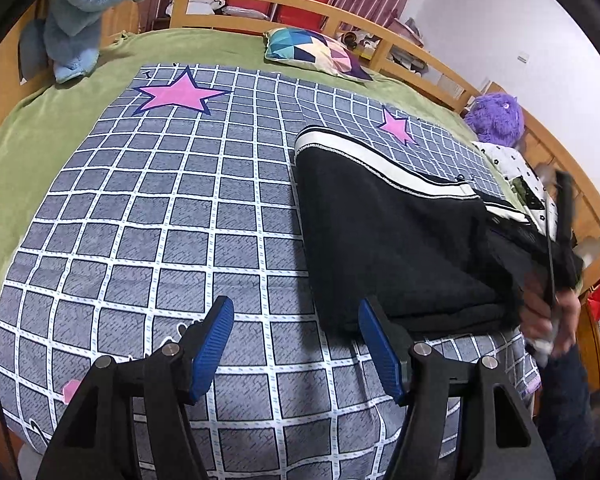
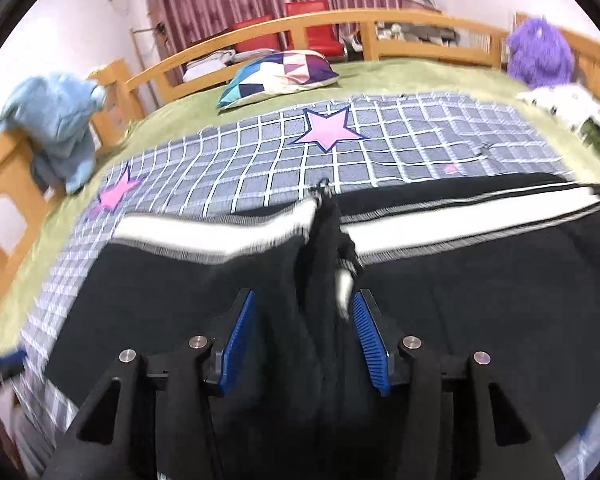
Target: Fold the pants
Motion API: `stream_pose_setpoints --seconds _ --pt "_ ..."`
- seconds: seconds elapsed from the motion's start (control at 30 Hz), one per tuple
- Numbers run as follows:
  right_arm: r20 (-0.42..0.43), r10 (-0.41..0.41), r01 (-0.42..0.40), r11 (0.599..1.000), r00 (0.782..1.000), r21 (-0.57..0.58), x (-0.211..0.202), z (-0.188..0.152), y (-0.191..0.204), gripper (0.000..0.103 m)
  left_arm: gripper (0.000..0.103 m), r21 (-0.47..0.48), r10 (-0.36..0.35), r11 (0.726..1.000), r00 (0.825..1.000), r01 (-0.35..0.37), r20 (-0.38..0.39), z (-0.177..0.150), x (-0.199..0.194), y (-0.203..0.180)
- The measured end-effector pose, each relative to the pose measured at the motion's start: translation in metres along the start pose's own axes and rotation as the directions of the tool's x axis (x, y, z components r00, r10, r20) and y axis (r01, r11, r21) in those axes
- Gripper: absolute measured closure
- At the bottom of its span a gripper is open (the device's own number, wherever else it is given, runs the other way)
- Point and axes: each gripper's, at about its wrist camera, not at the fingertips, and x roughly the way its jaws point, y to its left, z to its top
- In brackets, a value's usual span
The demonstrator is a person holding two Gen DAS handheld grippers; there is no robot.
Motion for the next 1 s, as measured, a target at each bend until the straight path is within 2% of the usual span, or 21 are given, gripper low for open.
stream_pose_setpoints --seconds 0.03,0.07,0.1,0.13,0.2,0.23,0.27,0.33,0.43,0.5,0.57,0.63,0.7,0.77,0.83,0.9,0.97,1.0 --pt "-0.040 0.017 -0.016 1.000 0.999 0.013 0.019 0.009 -0.002 0.063 0.040 -0.001 0.004 1.000 1.000 -0.004 -0.003 0.002 0.002 0.000" --pt "-0.088 0.018 -0.017 1.000 0.996 0.017 0.036 0.014 -0.002 0.092 0.040 -0.002 0.006 1.000 1.000 -0.006 -0.002 0.004 0.002 0.000" --pt "-0.138 0.005 -0.006 1.000 0.990 -0.004 0.051 0.021 -0.001 0.092 0.040 -0.001 0.010 1.000 1.000 -0.010 -0.001 0.006 0.003 0.000" --pt "-0.114 0.000 -0.002 1.000 0.994 -0.016 0.052 0.026 -0.004 0.092 0.040 0.002 0.013 1.000 1.000 -0.013 0.000 0.008 0.004 -0.001" --pt "-0.005 0.045 -0.045 0.998 0.999 0.054 0.033 0.032 -0.018 0.091 0.040 0.000 0.012 1.000 1.000 -0.012 0.008 0.010 0.005 -0.001" --pt "0.009 0.060 -0.060 0.993 0.998 0.101 0.028 0.029 -0.026 0.090 0.040 -0.007 0.004 1.000 1.000 -0.004 0.010 0.011 0.006 -0.002" --pt "-0.010 0.054 -0.052 0.992 0.999 0.116 0.030 0.025 -0.028 0.088 0.040 -0.016 -0.013 1.000 1.000 0.013 0.008 0.012 0.009 -0.003" --pt "-0.105 0.000 0.004 0.999 0.995 0.034 0.046 0.008 -0.018 0.084 0.040 -0.029 -0.053 0.998 0.999 0.052 -0.010 0.015 0.018 -0.008" --pt "-0.118 -0.062 0.053 0.995 0.991 -0.080 0.037 -0.013 -0.005 0.072 0.040 -0.011 -0.048 0.999 0.998 0.047 -0.033 0.014 0.028 -0.018" --pt "-0.122 -0.060 0.054 0.997 0.991 -0.052 0.021 -0.017 -0.010 0.060 0.040 0.019 -0.064 0.998 0.997 0.065 -0.048 0.008 0.028 -0.022" --pt "-0.118 -0.022 0.022 1.000 0.993 -0.008 0.001 -0.025 -0.016 0.054 0.040 0.086 -0.070 0.993 0.995 0.076 -0.071 -0.003 0.025 -0.028" --pt "-0.113 -0.015 0.015 1.000 0.994 0.004 -0.017 -0.039 -0.021 0.053 0.040 0.181 -0.033 0.982 0.996 0.046 -0.077 -0.019 0.022 -0.037" --pt "-0.114 -0.005 0.007 1.000 0.993 0.023 -0.027 -0.051 -0.025 0.053 0.040 0.222 0.029 0.975 0.997 -0.013 -0.068 -0.030 0.025 -0.043" --pt "-0.118 0.000 0.006 0.999 0.993 0.051 -0.026 -0.061 -0.024 0.053 0.040 0.213 0.038 0.977 0.997 -0.022 -0.072 -0.031 0.031 -0.046" --pt "-0.087 -0.005 0.010 0.998 0.996 0.057 -0.035 -0.072 -0.024 0.053 0.040 0.179 0.025 0.984 0.997 -0.013 -0.066 -0.029 0.039 -0.047" --pt "-0.071 -0.001 0.006 0.997 0.998 0.078 -0.039 -0.075 -0.023 0.053 0.040 0.170 0.052 0.985 0.994 -0.035 -0.093 -0.029 0.053 -0.049" --pt "-0.071 0.040 -0.032 0.993 0.997 0.117 -0.043 -0.079 -0.023 0.053 0.040 0.180 0.073 0.982 0.993 -0.056 -0.091 -0.030 0.059 -0.051" --pt "-0.072 0.061 -0.051 0.990 0.996 0.135 -0.043 -0.080 -0.022 0.053 0.040 0.181 0.089 0.980 0.994 -0.077 -0.060 -0.030 0.060 -0.054"
